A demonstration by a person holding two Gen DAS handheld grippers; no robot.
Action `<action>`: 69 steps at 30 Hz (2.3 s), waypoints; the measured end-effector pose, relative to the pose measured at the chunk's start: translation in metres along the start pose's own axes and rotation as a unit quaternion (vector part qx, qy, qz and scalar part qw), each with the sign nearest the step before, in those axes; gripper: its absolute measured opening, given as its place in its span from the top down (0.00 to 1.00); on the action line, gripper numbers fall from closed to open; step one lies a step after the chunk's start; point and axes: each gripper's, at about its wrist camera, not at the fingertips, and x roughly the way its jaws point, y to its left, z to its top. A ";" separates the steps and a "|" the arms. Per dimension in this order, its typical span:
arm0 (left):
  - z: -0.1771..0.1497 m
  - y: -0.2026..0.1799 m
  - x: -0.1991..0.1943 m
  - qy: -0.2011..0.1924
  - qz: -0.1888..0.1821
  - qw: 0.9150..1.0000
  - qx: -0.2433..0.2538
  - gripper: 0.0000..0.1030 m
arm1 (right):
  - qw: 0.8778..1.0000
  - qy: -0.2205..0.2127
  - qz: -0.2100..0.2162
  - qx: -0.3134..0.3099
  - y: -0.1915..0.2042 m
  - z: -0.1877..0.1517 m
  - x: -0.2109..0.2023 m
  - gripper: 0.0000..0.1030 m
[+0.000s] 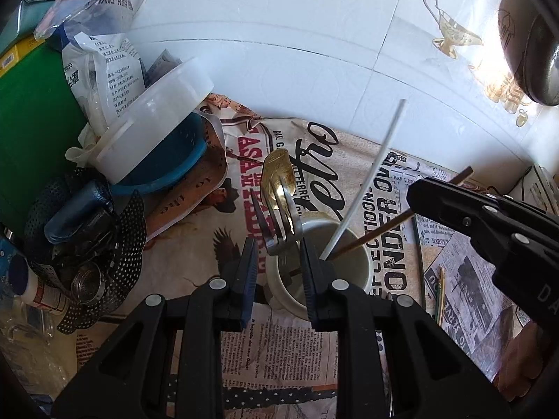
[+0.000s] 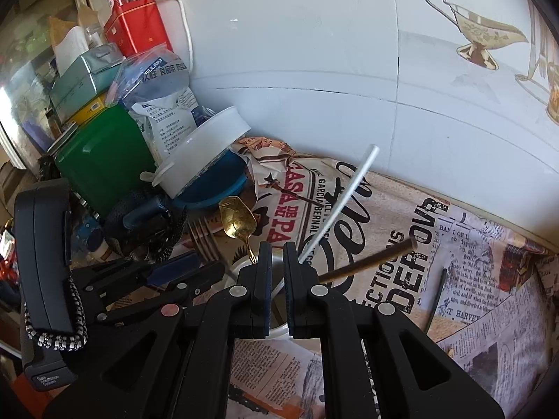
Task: Organize utensils
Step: 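Lower the fork into the white cup with the left tool while the right tool inserts the silver chopstick, then open both tools and move them back over the utensil pile, then grasp a grey chopstick with the left tool while the right tool grasps a pink chopstick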
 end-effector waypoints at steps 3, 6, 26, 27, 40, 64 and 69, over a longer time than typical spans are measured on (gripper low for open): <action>0.001 -0.001 -0.006 -0.007 0.002 1.000 0.005 0.78 | 1.000 -0.006 -0.009 -0.010 0.004 0.000 -0.008 0.94; 0.003 -0.003 -0.016 -0.016 0.003 1.000 0.009 0.78 | 1.000 -0.013 -0.016 -0.014 0.005 0.000 -0.019 0.94; -0.025 -0.031 -0.076 -0.040 -0.017 0.998 0.054 0.54 | 0.989 -0.039 -0.132 0.052 -0.021 -0.065 -0.106 0.57; -0.029 -0.036 -0.076 -0.036 -0.019 0.997 0.061 0.53 | 0.988 -0.034 -0.138 0.059 -0.025 -0.070 -0.108 0.57; -0.090 -0.079 -0.027 0.073 -0.036 0.990 0.117 0.50 | 0.965 0.086 -0.174 0.177 -0.086 -0.165 -0.079 0.57; -0.131 -0.126 0.058 0.156 -0.024 0.976 0.150 0.52 | 0.959 0.158 -0.153 0.176 -0.102 -0.208 -0.019 0.65; -0.124 -0.132 0.070 0.153 -0.020 0.977 0.149 0.59 | 0.961 0.154 -0.152 0.174 -0.107 -0.203 -0.016 0.66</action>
